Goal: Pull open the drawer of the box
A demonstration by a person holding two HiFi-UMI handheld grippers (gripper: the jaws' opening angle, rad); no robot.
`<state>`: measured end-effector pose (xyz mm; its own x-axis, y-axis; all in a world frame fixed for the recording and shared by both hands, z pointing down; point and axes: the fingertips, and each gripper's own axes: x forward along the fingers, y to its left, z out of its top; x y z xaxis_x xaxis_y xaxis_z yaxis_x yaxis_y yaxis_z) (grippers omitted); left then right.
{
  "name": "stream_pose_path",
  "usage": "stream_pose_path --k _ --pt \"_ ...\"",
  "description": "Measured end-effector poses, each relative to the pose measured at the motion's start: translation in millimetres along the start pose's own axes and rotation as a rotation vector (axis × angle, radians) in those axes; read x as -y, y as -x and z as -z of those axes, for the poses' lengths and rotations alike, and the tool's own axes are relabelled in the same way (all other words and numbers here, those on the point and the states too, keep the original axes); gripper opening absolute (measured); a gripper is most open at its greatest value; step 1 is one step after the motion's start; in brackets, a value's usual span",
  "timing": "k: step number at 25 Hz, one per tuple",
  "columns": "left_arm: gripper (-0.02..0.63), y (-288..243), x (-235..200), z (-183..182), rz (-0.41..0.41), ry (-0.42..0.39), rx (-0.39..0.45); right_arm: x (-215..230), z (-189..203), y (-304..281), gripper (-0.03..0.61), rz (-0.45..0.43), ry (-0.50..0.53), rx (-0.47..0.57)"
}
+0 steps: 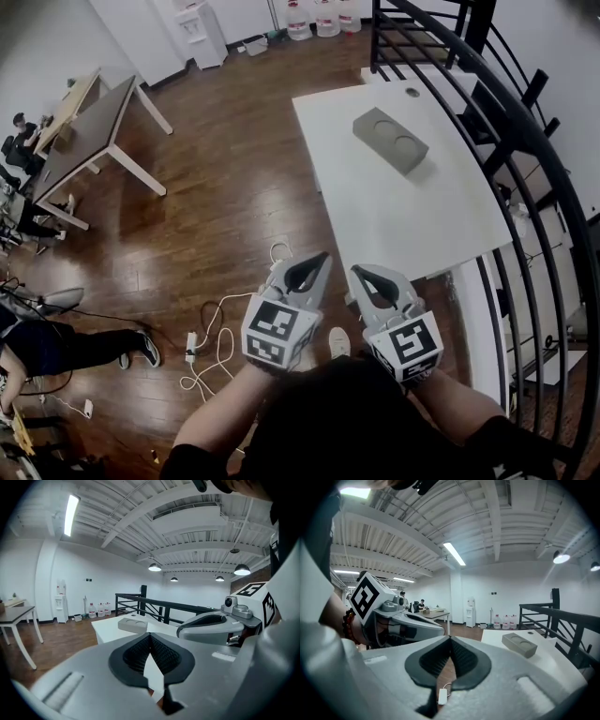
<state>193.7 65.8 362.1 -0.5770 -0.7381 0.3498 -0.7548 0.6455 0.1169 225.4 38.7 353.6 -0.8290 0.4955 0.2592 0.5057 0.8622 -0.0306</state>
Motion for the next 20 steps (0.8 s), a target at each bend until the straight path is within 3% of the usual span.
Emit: stream_pose_path --k 10,20 --pt "0.014 -22.1 -25.8 -1.2 0.062 -0.020 -0.003 7.1 -4.9 -31.8 -0.008 0.048 -0.005 0.003" --pt "0.014 -31.0 -90.8 -8.1 0.228 -0.080 0.018 5.1 -17.5 -88.6 -0.008 0.252 -0.020 0.018"
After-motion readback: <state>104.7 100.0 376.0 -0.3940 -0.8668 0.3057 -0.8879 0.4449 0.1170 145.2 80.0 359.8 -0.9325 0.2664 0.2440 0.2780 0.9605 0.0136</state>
